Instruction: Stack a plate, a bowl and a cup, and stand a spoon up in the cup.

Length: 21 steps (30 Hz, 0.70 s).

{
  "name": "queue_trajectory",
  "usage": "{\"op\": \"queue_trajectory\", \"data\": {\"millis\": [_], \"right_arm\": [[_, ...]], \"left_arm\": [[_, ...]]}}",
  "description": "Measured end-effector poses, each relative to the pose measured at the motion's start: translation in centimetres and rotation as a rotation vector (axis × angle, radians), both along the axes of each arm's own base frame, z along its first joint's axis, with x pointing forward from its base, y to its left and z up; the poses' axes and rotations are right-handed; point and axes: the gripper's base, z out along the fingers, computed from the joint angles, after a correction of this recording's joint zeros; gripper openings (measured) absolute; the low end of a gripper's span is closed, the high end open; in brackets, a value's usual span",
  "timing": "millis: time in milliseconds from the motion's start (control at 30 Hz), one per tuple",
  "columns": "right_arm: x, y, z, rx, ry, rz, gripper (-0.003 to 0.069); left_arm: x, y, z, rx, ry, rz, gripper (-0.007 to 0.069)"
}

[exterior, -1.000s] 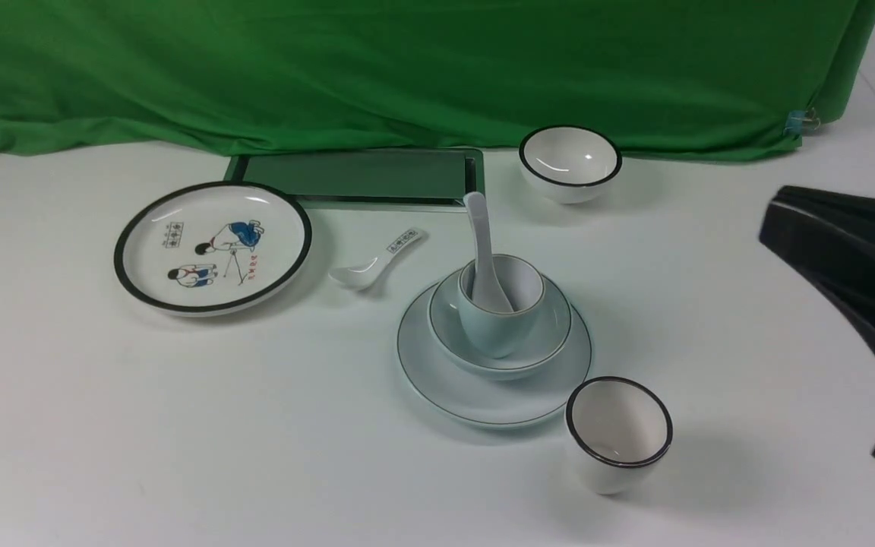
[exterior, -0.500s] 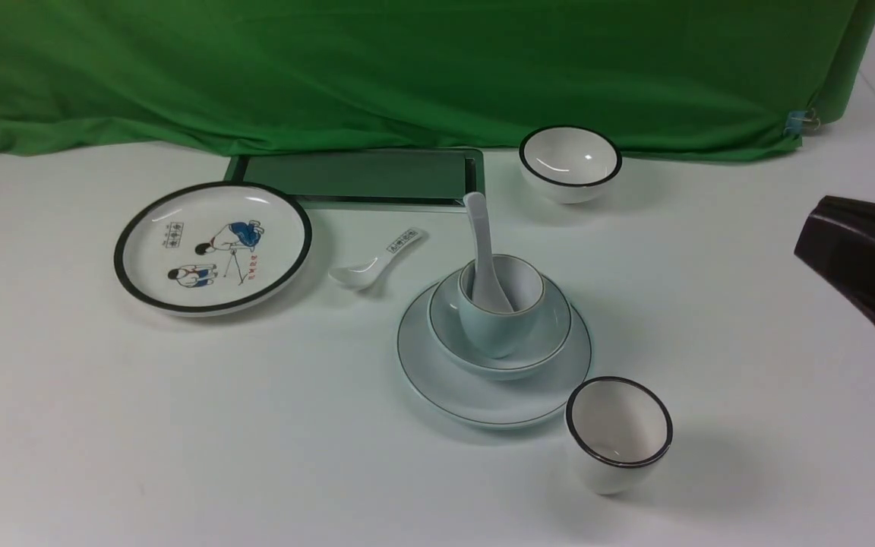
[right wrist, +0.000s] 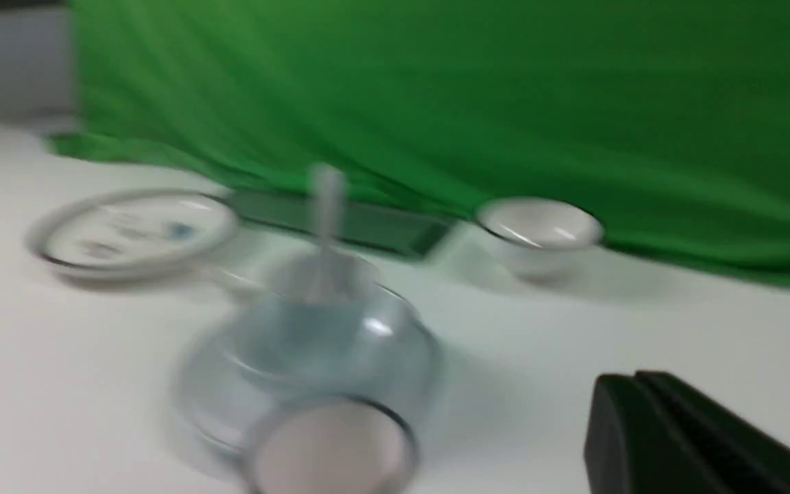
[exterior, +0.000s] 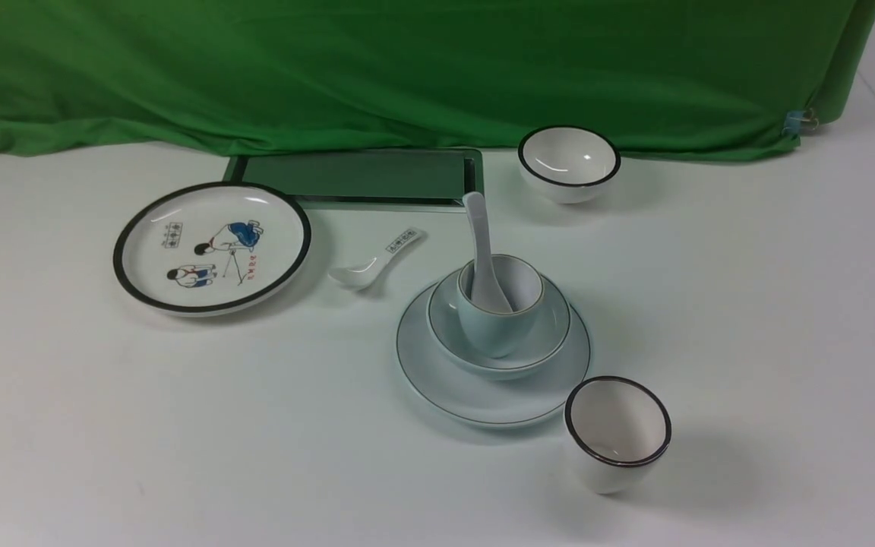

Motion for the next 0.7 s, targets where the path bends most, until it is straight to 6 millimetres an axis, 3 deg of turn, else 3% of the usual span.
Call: {"op": "queue_trajectory", "data": {"millis": [67, 333, 700], "right_arm": [[-0.7, -1.5, -1.7, -0.001, 0.016, -0.155, 0.0010], [-2.2, -3.5, -1.6, 0.019, -0.069, -0.433, 0.0008], [-2.5, -3.7, -2.9, -0.026, 0.060, -0.456, 0.0008]], "left_arm": [[0.0, 0.0, 0.0, 0.000, 0.000, 0.000, -0.0031], [0.0, 0.0, 0.0, 0.000, 0.000, 0.000, -0.0031], [0.0, 0.0, 0.0, 0.000, 0.000, 0.000, -0.0031]]}}
